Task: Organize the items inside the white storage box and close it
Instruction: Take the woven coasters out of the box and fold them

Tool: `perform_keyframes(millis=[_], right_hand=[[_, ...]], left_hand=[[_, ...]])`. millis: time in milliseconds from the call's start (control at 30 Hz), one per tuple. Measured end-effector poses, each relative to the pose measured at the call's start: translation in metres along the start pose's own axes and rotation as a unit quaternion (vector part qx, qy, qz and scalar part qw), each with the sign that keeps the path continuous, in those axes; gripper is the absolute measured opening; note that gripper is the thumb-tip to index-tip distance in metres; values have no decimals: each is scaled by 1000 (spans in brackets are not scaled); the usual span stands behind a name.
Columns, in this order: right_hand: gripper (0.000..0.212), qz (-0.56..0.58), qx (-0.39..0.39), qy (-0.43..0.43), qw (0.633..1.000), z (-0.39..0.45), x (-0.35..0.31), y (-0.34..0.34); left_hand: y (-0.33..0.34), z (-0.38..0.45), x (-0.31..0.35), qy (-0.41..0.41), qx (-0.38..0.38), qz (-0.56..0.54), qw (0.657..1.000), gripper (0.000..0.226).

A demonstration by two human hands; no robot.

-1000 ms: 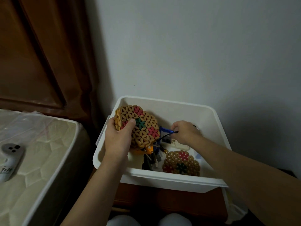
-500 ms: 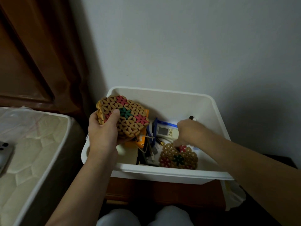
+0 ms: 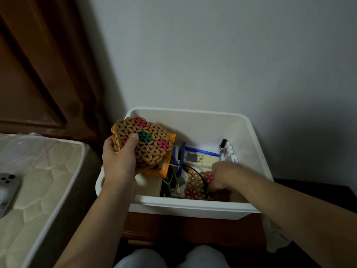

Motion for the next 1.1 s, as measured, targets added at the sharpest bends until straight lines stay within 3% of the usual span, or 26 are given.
perform_keyframes(millis=[100, 300, 500, 600, 733, 867, 967, 1033, 1100], right_hand=[[39, -21, 55, 4, 998, -2, 3, -14], [26, 30, 76, 30, 996, -21, 13, -40], [21, 155, 300, 42, 940, -75, 43, -113], [21, 284, 368, 37, 884, -114, 66, -139], [31, 515, 362, 43, 776, -167, 82, -139], [33, 721, 234, 26, 651, -217, 76, -96], [36, 816, 138, 19, 561, -245, 55, -49], [38, 842, 100, 30, 529, -261, 40, -18], [41, 849, 79, 38, 521, -276, 28, 11]], left_hand=[[1, 1, -1, 4, -6, 0, 1000, 44], [5, -12, 10, 67, -32, 11, 997, 37], [2, -50, 35, 129, -65, -29, 989, 36], [-3, -75, 42, 122, -82, -47, 988, 33], [-23, -107, 38, 110, -82, -34, 990, 40], [-53, -142, 22, 63, -127, -56, 988, 31], [-74, -170, 3, 22, -171, -59, 983, 33], [-89, -189, -12, -10, -202, -54, 978, 37], [-106, -207, -30, -41, -239, -32, 970, 37]])
Point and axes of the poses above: each hand's wrist, its own z-axis towards the middle knuckle, its own y-axis out of the palm, x = y × z, the point moved 4 cm from there along z, towards the middle knuckle, and after that the axes turned 14 degrees about x, right-handed, at the moved point
